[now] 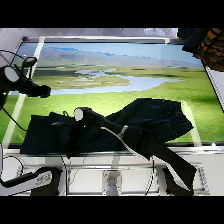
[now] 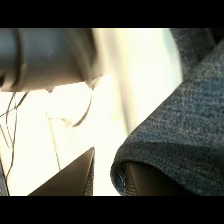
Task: Fold the clothes and pants, and hang the long-sleeved shirts on hangers.
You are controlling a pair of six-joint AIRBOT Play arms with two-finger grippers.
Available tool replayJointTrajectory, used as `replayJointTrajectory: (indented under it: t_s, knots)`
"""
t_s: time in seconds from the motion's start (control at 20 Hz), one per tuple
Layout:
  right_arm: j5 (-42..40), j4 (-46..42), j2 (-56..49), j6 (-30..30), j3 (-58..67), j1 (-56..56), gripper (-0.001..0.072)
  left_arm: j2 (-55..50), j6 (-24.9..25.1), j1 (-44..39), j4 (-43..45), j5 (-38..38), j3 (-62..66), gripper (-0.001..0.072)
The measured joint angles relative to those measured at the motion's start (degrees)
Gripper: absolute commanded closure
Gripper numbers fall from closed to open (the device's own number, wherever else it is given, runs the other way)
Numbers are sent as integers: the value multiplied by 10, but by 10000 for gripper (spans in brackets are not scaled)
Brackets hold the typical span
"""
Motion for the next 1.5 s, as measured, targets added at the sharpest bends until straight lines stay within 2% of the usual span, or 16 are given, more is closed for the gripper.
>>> replayJointTrajectory:
  t_s: [0.05, 0.5, 0.95, 1.2, 1.3, 1.35, 1.4, 1.45, 1.5]
  knots:
    - [5, -5, 0, 0, 0, 5, 367, 6, -3, 10, 1, 5, 0, 374]
    - [28, -49, 29, 21, 0, -76, 368, 48, -11, 98, 3, 19, 0, 374]
    - [-132, -129, 53, 52, -28, -149, 368, 51, -7, 112, 1, 20, 0, 374]
    - [-174, -196, 35, 96, -38, -153, 373, 52, -6, 112, -8, 20, 0, 374]
    - [-187, -200, 32, 106, -39, -150, 413, 52, -5, 112, -10, 20, 0, 374]
    - [-195, -200, 31, 108, -39, -148, 457, 52, -5, 112, -10, 20, 0, 374]
    - [-200, -199, 30, 110, -39, -144, 583, 52, -5, 112, -11, 20, 0, 374]
    - [-210, -195, 30, 111, -39, -140, 639, 52, -5, 112, -11, 20, 0, 374]
    - [-212, -192, 29, 111, -38, -136, 639, 52, -5, 112, -12, 20, 0, 374]
